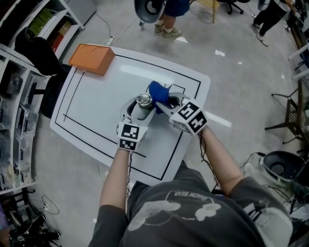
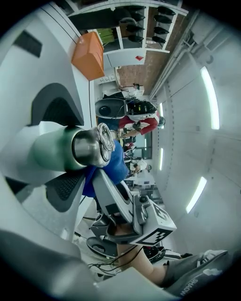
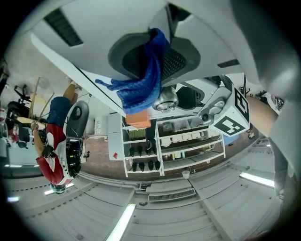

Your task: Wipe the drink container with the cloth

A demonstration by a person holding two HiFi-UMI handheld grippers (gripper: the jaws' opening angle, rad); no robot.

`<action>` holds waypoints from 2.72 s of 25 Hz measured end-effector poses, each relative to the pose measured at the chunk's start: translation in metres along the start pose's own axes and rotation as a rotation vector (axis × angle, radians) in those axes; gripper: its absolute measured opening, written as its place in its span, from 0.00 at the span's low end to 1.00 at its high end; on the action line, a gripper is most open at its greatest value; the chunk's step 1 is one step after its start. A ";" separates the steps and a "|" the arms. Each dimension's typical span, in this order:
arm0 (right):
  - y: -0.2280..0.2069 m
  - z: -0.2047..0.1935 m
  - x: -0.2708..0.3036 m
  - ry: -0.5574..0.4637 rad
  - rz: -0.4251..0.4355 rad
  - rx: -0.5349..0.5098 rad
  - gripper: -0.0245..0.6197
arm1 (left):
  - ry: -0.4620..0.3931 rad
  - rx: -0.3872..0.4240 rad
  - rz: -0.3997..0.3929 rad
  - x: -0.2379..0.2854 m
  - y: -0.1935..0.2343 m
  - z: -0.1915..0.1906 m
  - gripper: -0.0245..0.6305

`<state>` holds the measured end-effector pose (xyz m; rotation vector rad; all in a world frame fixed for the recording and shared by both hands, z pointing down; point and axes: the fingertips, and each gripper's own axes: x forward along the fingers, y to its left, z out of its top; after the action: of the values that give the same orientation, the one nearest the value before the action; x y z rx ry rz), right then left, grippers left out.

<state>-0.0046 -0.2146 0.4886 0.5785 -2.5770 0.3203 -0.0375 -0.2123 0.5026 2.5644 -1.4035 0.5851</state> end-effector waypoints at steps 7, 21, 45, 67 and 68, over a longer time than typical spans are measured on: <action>-0.011 -0.022 0.015 0.056 -0.010 0.033 0.10 | -0.006 -0.001 -0.012 -0.002 0.002 -0.001 0.50; -0.018 -0.068 0.045 0.233 -0.036 0.103 0.10 | -0.035 0.013 -0.076 -0.003 0.005 -0.004 0.50; -0.014 -0.035 -0.019 0.157 -0.284 0.161 0.11 | 0.033 0.313 -0.711 -0.008 -0.013 -0.003 0.50; -0.007 0.017 -0.013 0.127 0.002 -0.117 0.11 | 0.009 -0.037 -0.224 -0.015 -0.021 -0.010 0.56; -0.006 0.016 -0.010 0.136 0.031 -0.134 0.11 | 0.020 -0.055 -0.172 -0.012 -0.021 -0.013 0.56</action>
<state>-0.0003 -0.2218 0.4705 0.4523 -2.4555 0.1884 -0.0288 -0.1875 0.5105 2.5935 -1.1603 0.5356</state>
